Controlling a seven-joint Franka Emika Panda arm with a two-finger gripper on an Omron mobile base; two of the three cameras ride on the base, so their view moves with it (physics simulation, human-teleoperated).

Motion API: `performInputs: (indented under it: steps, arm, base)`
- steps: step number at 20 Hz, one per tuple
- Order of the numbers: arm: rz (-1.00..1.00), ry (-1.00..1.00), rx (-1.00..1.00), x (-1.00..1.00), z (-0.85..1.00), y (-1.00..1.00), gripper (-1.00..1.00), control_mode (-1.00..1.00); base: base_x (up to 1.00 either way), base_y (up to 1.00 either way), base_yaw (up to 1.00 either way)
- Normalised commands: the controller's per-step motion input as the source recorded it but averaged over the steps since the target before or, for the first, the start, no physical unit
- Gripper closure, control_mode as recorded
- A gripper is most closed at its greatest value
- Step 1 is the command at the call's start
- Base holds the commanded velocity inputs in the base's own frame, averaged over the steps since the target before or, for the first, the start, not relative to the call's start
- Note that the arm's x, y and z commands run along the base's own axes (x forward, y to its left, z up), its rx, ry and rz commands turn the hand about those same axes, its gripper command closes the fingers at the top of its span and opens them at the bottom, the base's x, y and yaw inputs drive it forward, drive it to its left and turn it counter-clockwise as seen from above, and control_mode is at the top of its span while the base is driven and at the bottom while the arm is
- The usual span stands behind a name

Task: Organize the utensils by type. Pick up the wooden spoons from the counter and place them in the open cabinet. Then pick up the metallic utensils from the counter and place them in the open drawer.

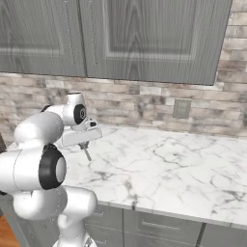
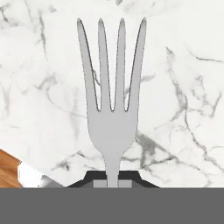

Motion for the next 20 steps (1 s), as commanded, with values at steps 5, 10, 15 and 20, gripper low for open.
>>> performInputs:
  steps: [5, 10, 15, 20]
  arm:
    - [0.10, 0.00, -0.03, -0.68, 0.41, 0.00, 1.00, -1.00]
    - [0.07, 0.00, 0.00, -0.59, 0.31, -0.01, 1.00, -1.00]
    - [0.01, -0.01, 0.00, -0.17, 0.03, -0.02, 1.00, -1.00]
    - [0.00, -0.03, 0.00, -0.09, 0.00, 0.00, 1.00, -1.00]
  base:
    - [0.00, 0.00, 0.00]
    - [0.00, 0.00, 0.00]
    - [0.00, 0.00, 0.00]
    - [0.00, 0.00, 0.00]
